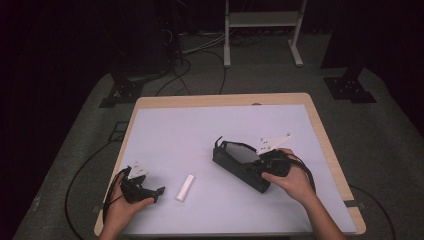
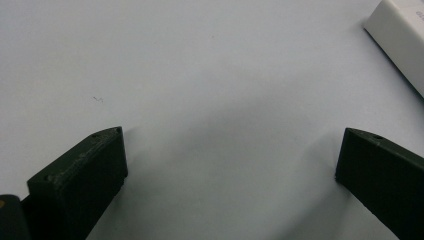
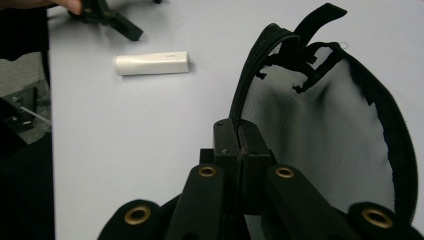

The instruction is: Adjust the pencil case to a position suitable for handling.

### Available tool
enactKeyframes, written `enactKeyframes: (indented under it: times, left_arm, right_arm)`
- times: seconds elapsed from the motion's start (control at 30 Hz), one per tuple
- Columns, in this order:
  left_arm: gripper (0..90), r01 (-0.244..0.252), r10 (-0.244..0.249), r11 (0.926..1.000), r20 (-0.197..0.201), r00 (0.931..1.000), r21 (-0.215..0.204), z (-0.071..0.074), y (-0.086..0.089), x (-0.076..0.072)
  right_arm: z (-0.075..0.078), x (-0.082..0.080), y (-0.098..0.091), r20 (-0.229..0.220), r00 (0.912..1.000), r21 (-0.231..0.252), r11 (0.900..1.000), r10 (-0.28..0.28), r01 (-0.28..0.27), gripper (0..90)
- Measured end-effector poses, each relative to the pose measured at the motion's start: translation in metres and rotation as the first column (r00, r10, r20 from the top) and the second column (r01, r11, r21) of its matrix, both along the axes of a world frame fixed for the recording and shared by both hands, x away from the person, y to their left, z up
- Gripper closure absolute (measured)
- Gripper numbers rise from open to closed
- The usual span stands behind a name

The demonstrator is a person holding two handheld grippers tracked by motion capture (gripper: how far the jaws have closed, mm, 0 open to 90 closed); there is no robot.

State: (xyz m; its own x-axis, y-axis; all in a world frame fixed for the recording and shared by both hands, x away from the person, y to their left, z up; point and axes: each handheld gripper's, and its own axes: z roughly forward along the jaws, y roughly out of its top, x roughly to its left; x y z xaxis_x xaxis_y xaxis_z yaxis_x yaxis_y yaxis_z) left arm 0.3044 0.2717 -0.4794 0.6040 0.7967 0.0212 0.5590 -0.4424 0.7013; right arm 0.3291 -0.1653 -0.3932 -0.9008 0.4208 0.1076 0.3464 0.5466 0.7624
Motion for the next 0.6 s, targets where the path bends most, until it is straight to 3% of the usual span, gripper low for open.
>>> enactKeyframes:
  times: [0.6]
  left_arm:
    - [0.0,0.0,0.0,1.0,0.0,1.0,-0.001,0.0,0.0,0.0]
  right_arm:
    - [-0.01,-0.019,0.025,-0.033,0.9899,-0.03,0.9899,0.137,-0.138,88.0]
